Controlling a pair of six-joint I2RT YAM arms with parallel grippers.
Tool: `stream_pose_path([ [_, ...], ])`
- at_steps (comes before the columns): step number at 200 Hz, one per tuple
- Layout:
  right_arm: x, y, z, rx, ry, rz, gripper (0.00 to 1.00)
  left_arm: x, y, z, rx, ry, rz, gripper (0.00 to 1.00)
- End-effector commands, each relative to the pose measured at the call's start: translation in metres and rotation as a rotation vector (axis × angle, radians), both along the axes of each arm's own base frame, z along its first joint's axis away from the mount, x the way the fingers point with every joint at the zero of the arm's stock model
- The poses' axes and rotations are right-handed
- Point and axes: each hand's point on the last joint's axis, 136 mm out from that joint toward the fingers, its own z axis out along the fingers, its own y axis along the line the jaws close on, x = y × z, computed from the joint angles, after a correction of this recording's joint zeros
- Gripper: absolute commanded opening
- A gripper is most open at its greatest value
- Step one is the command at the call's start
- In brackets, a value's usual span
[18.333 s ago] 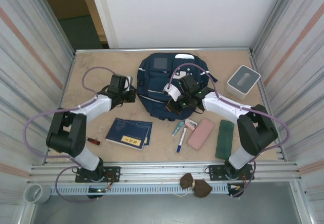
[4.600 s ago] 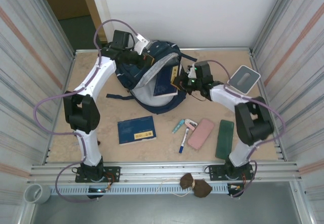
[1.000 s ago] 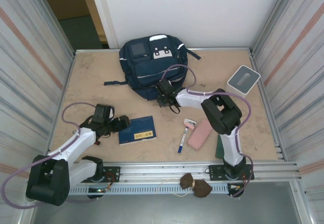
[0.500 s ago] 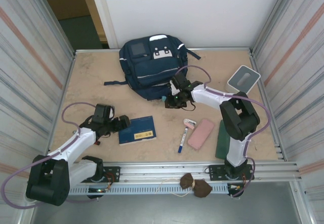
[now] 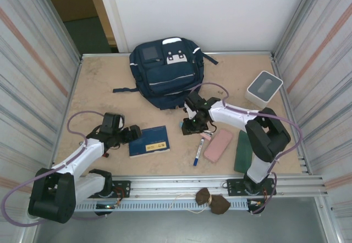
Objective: Pack the student bag
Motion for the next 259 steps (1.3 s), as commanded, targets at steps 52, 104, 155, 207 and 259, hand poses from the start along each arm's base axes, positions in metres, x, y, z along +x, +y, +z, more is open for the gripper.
stream_pose_path([
  [52,-0.003,0.064,0.056,0.185,-0.152,0.052,0.63,-0.003,-0.002,0.003,-0.016,0.006,0.001,0.85],
  [104,-0.018,0.114,0.028,0.243,-0.088,-0.005,0.67,-0.017,-0.011,0.0,-0.049,0.037,-0.015,0.83],
  [155,-0.011,0.118,-0.006,0.182,-0.07,-0.094,0.65,-0.031,-0.003,-0.012,-0.012,0.104,0.027,0.79],
  [207,-0.014,0.138,-0.006,0.288,-0.028,-0.098,0.45,-0.047,-0.024,-0.02,-0.09,0.164,-0.033,0.63],
  [259,0.007,0.138,0.019,0.392,-0.092,-0.141,0.08,-0.051,-0.036,-0.014,-0.184,0.144,-0.037,0.49],
])
